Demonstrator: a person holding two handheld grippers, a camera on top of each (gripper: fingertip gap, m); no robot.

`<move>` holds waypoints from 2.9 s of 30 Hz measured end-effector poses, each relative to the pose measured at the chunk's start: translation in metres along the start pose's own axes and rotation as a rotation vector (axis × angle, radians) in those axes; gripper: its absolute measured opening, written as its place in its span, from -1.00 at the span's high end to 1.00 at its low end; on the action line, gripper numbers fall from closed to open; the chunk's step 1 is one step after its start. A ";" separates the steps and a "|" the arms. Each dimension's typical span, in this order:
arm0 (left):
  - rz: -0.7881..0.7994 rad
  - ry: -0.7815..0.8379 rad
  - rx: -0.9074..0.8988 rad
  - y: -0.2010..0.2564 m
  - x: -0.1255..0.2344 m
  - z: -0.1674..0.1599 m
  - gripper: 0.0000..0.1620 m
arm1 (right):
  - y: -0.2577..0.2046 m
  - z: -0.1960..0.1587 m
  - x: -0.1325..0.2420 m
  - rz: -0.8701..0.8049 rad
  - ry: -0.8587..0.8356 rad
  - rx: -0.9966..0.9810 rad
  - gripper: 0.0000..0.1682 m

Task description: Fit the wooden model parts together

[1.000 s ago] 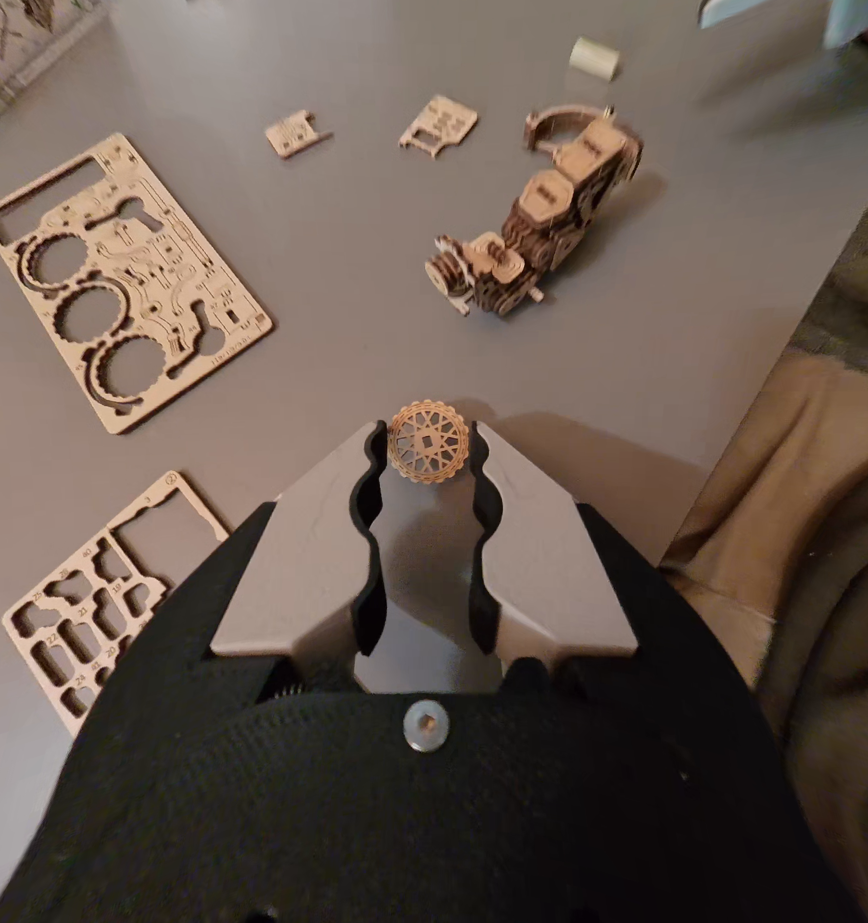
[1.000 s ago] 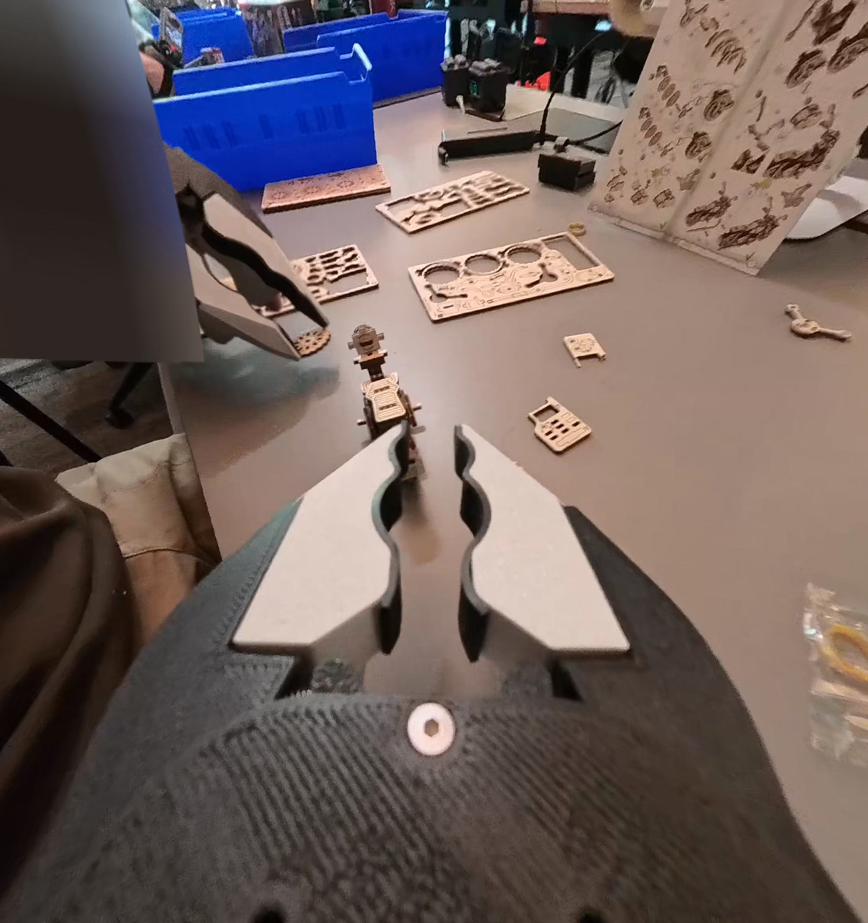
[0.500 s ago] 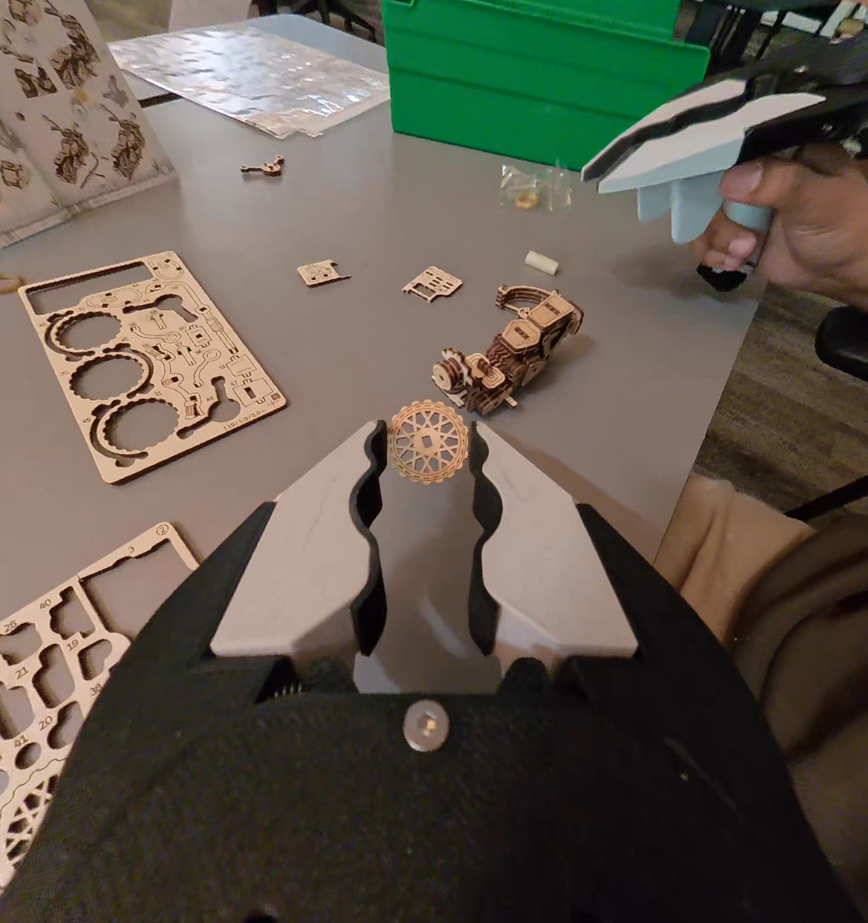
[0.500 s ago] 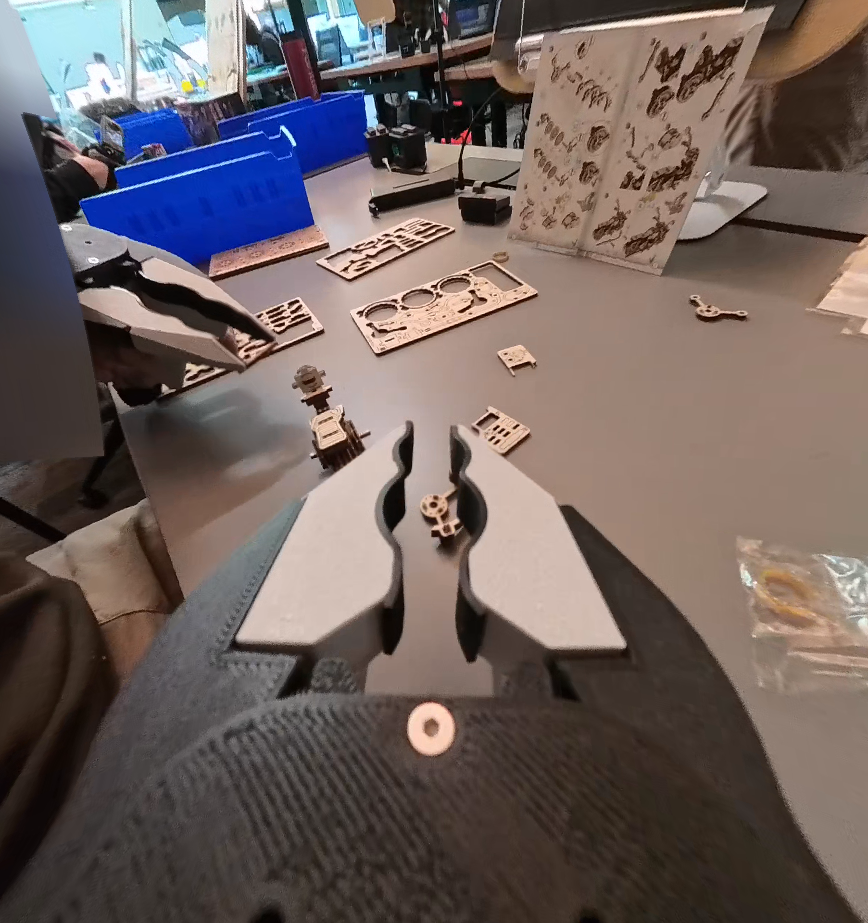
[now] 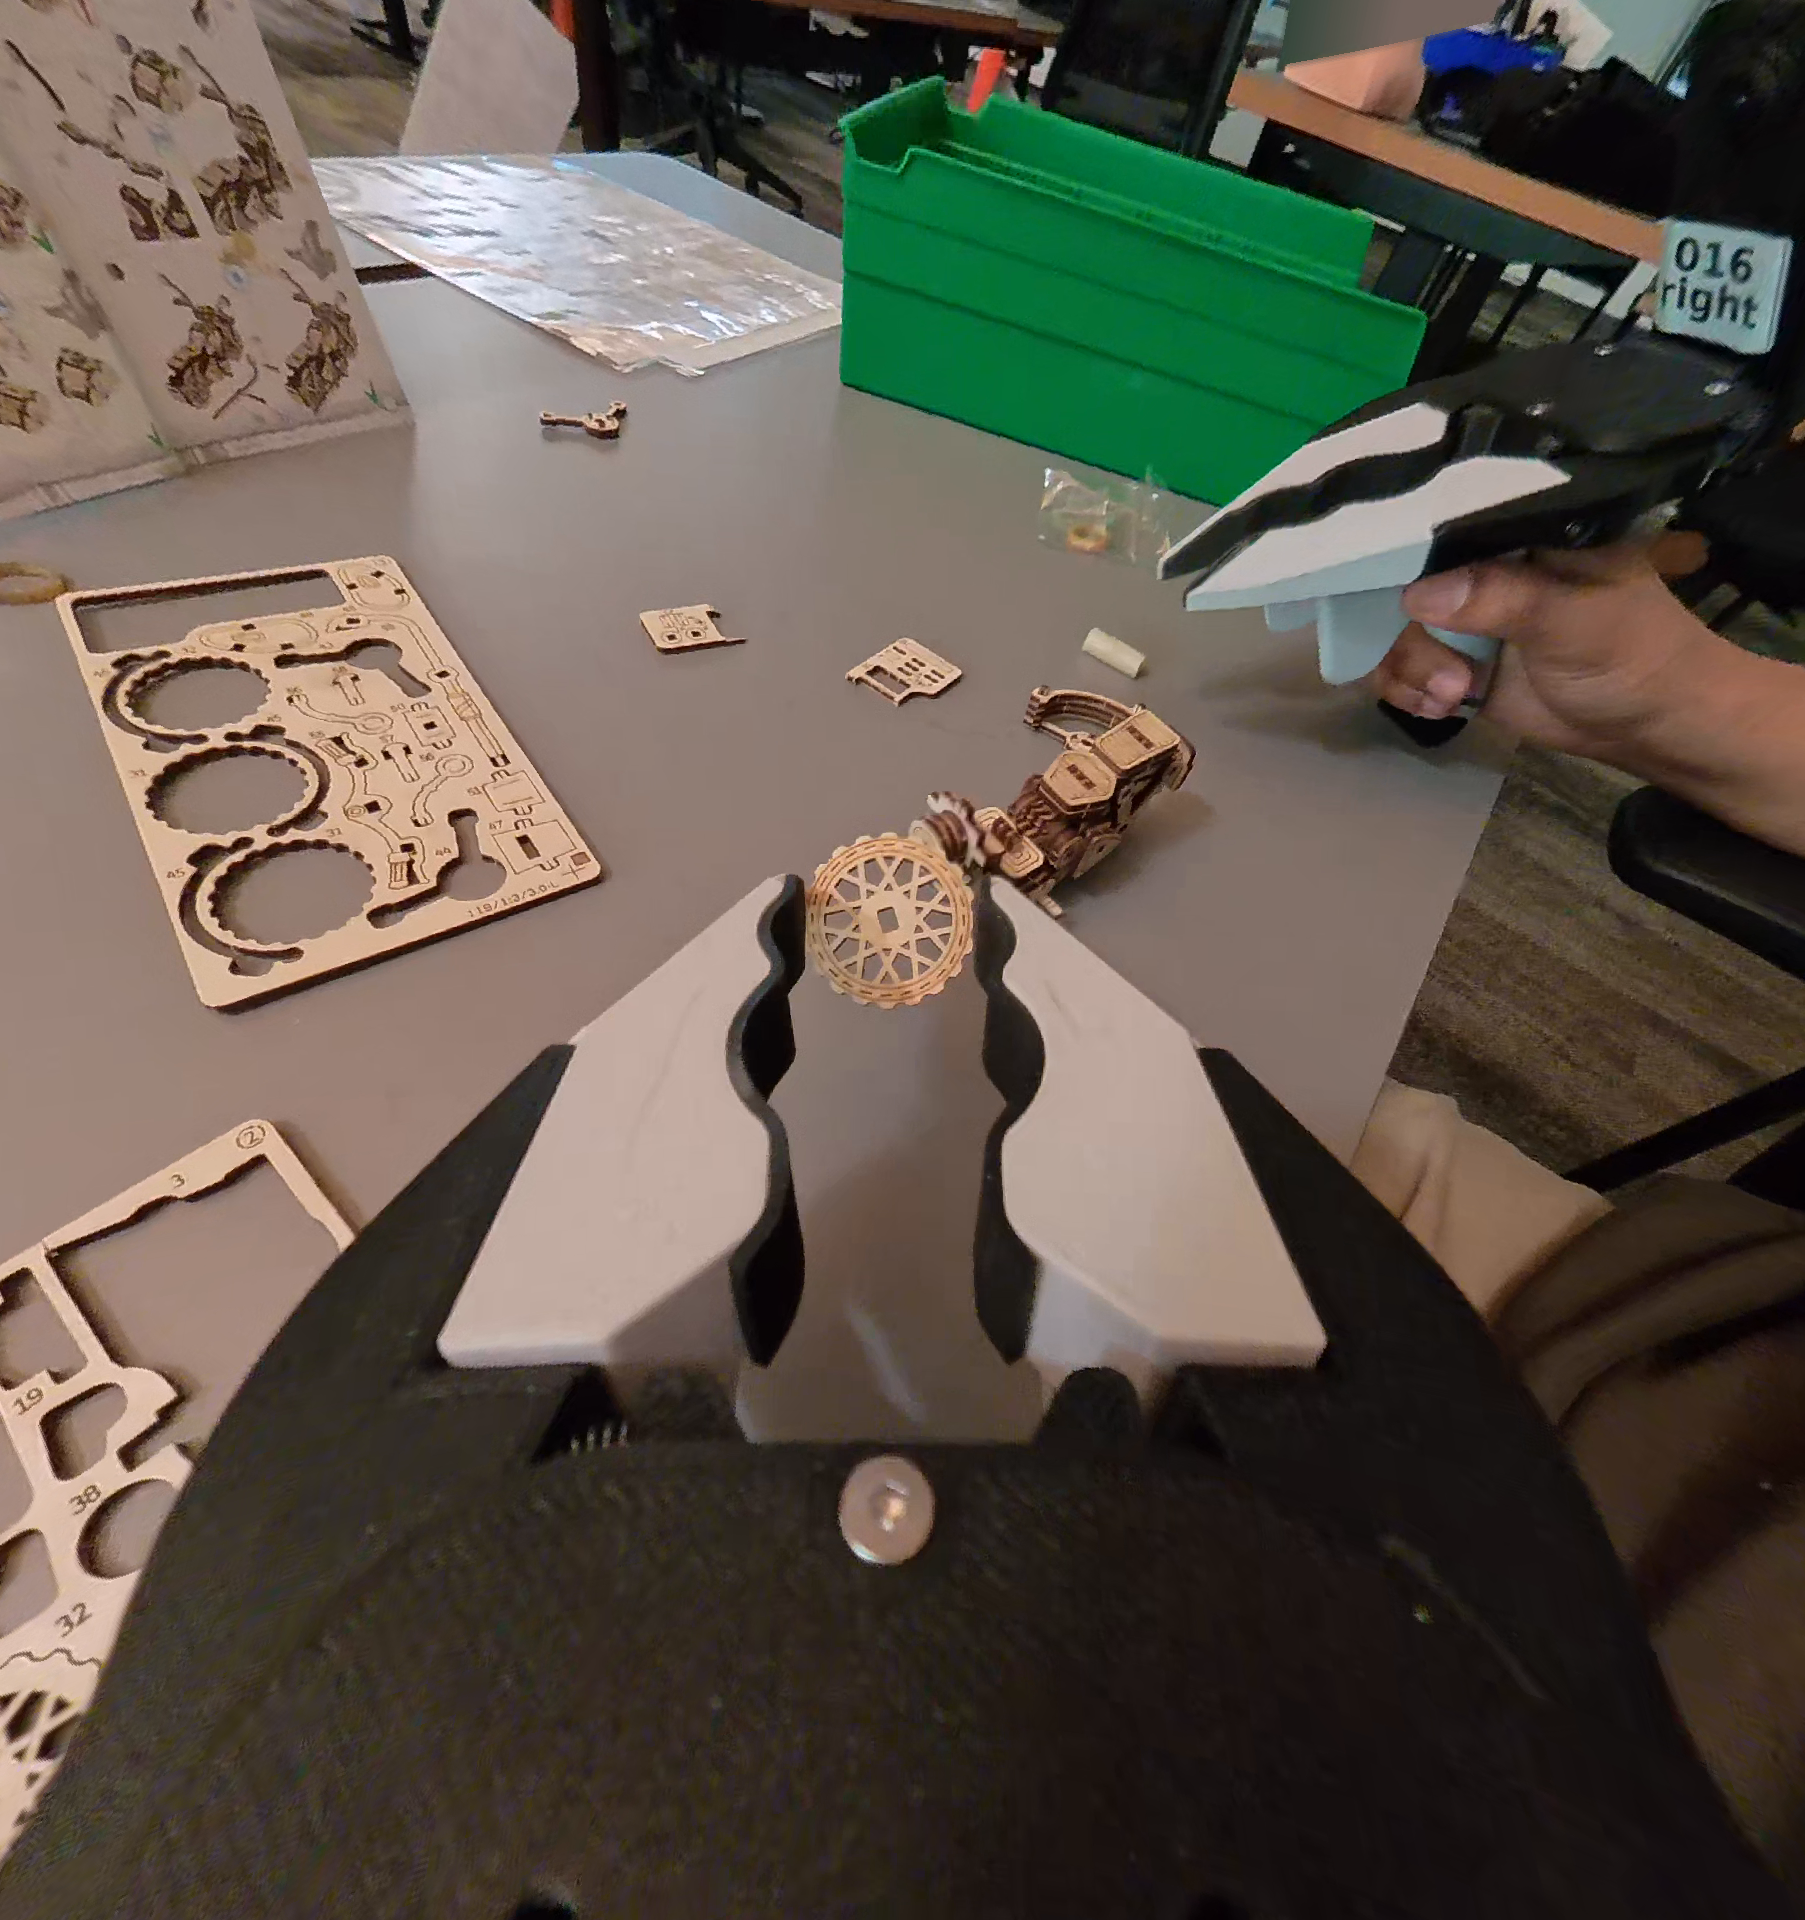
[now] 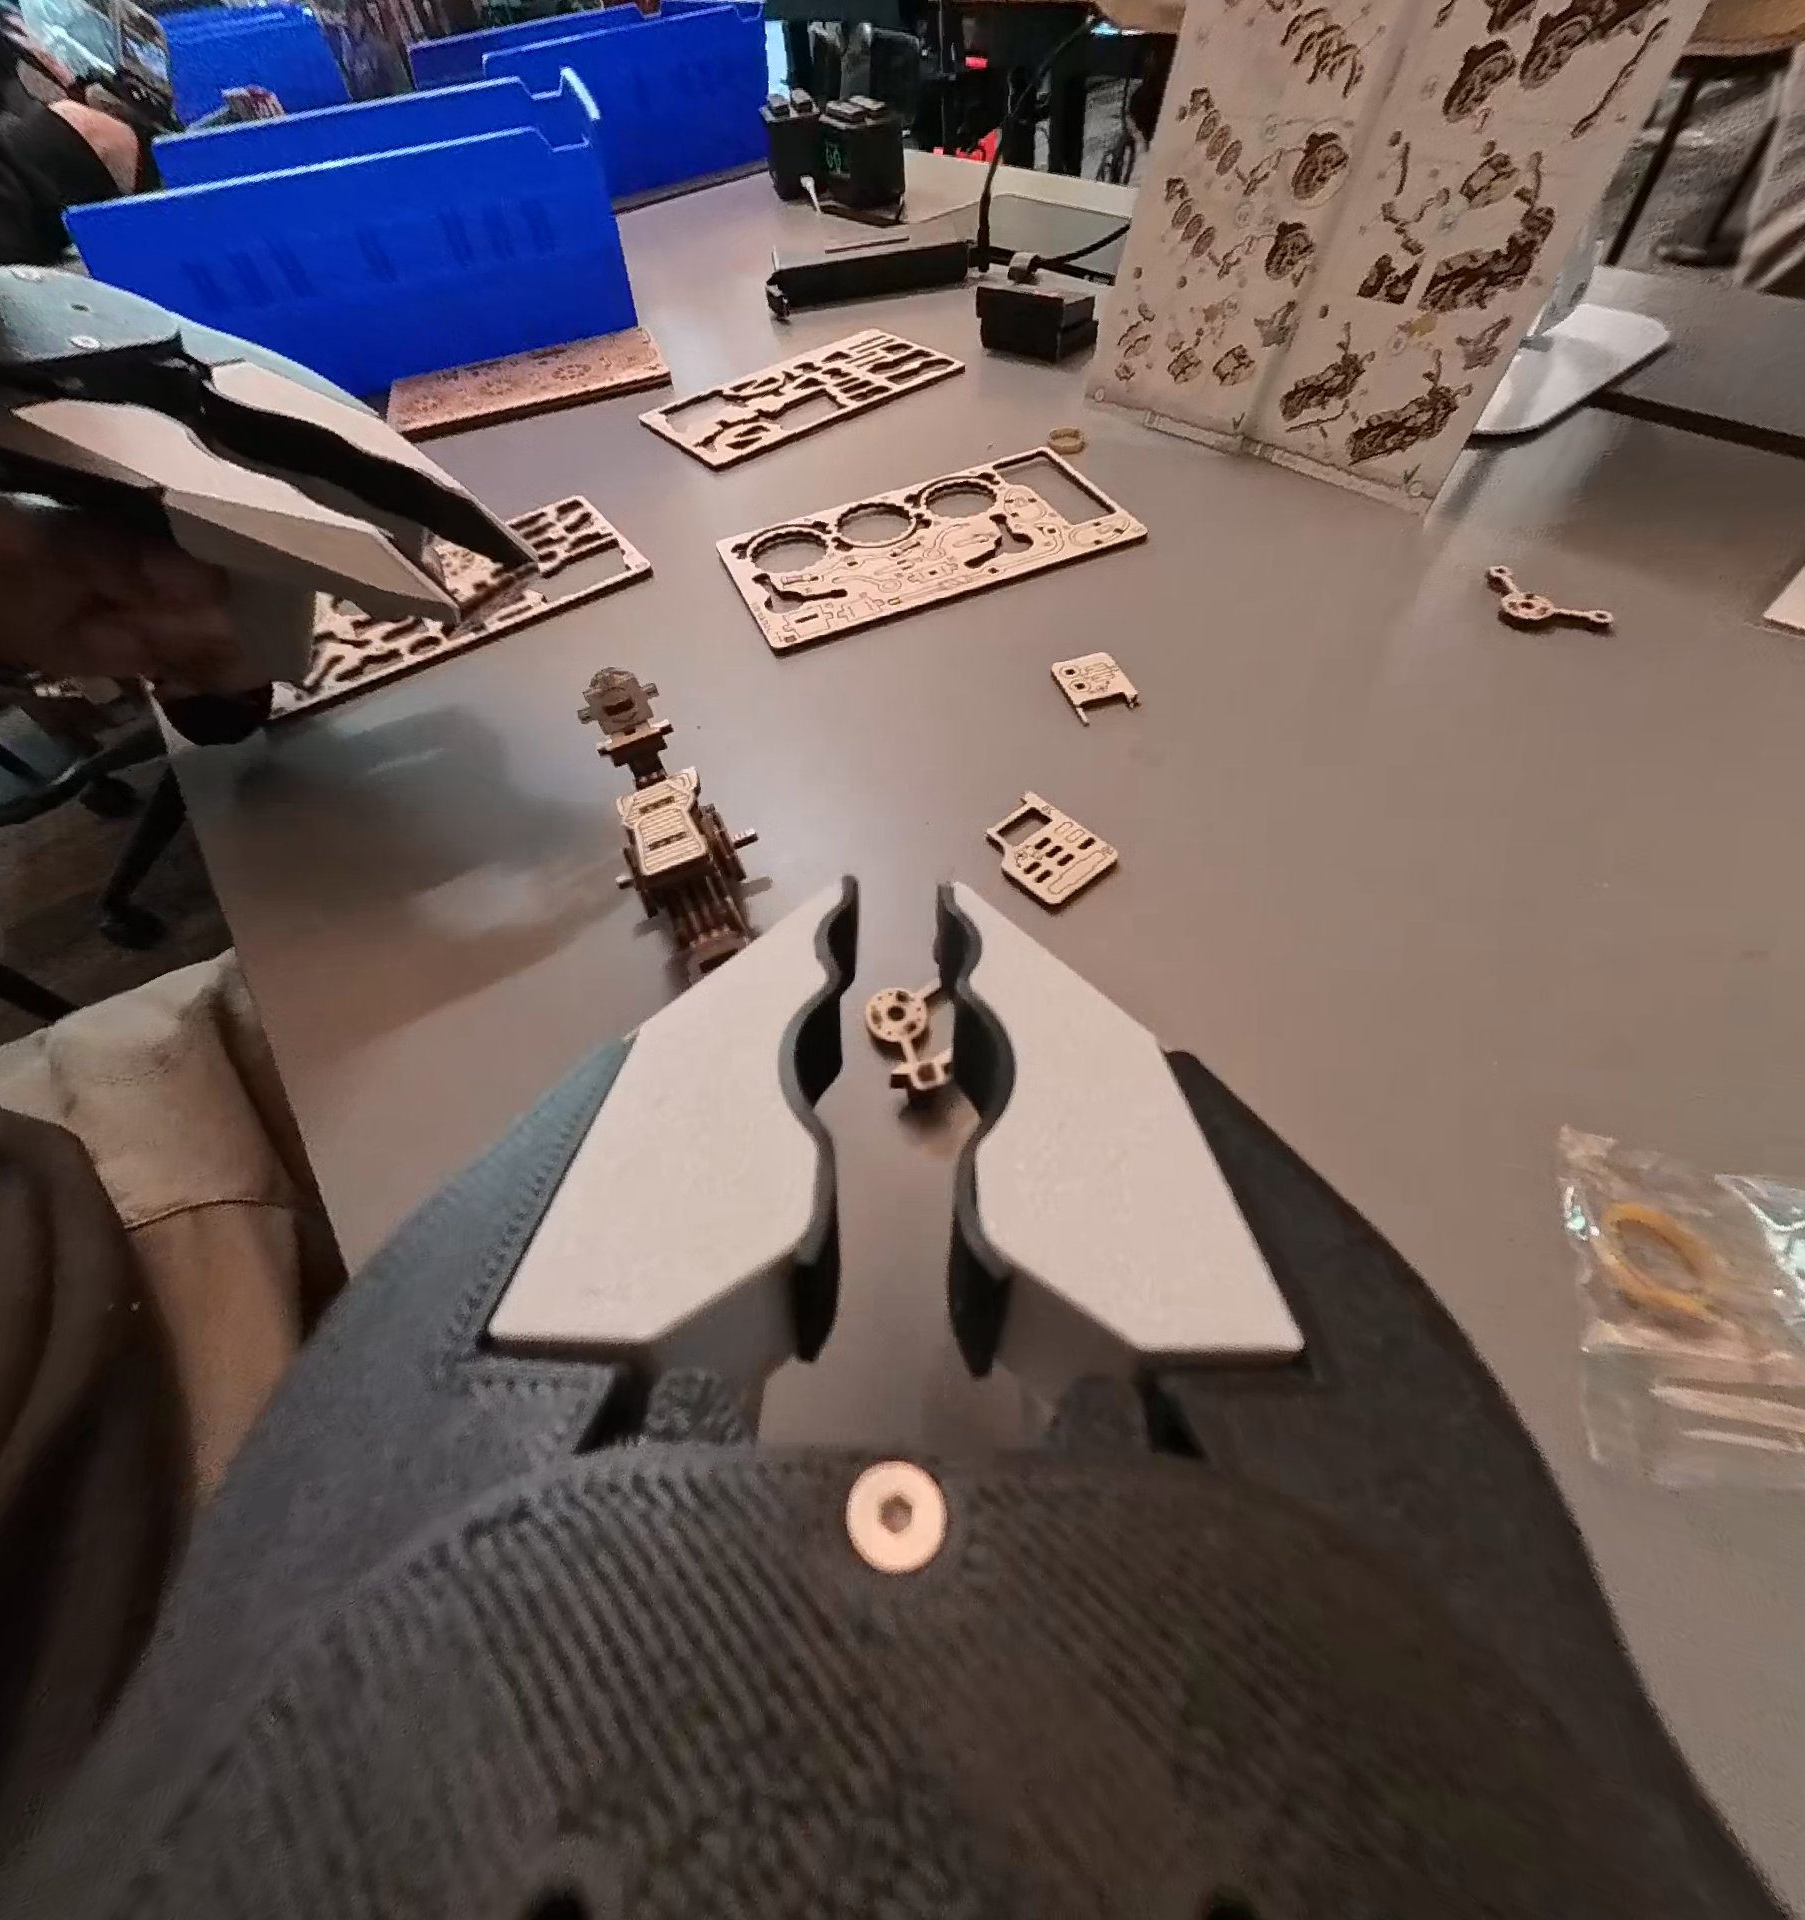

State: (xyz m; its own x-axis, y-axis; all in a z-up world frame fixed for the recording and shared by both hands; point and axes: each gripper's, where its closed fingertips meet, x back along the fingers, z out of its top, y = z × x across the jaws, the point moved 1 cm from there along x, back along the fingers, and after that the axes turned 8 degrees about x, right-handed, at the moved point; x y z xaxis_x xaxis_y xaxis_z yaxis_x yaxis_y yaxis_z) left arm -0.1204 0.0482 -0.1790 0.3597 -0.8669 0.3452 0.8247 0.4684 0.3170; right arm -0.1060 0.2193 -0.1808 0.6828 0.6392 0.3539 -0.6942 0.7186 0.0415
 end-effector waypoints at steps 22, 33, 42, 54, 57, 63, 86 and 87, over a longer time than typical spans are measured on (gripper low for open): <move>0.109 0.259 -0.191 0.009 -0.036 0.080 0.63 | -0.031 0.148 -0.041 0.143 0.342 -0.269 0.52; 0.081 0.219 -0.544 0.039 -0.034 0.055 0.64 | -0.051 0.086 -0.059 0.453 0.209 -0.307 0.48; 0.055 0.202 -0.577 0.043 -0.038 0.043 0.67 | -0.059 0.070 -0.069 0.480 0.149 -0.306 0.99; -0.149 0.212 -0.068 0.043 -0.036 0.055 0.84 | -0.054 0.094 -0.056 0.428 0.337 -0.287 0.96; -0.125 0.226 -0.137 0.043 -0.033 0.058 0.98 | -0.053 0.093 -0.056 0.392 0.333 -0.229 0.84; -0.266 0.241 -0.031 0.049 -0.032 0.073 1.00 | -0.041 0.081 -0.047 0.233 0.298 -0.168 0.53; -0.440 -0.174 0.214 0.043 -0.043 0.041 1.00 | -0.064 0.055 -0.046 -0.225 0.148 0.812 0.52; -0.439 -0.149 0.240 0.039 -0.040 0.044 1.00 | -0.064 0.055 -0.049 -0.230 0.148 0.811 0.52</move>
State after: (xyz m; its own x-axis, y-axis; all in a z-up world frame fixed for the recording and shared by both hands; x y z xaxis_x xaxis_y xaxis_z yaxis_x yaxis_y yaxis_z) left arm -0.1218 0.1092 -0.1411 -0.0781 -0.9650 0.2503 0.7541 0.1070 0.6480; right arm -0.1072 0.1269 -0.1494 0.8100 0.5715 0.1315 -0.4446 0.4522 0.7732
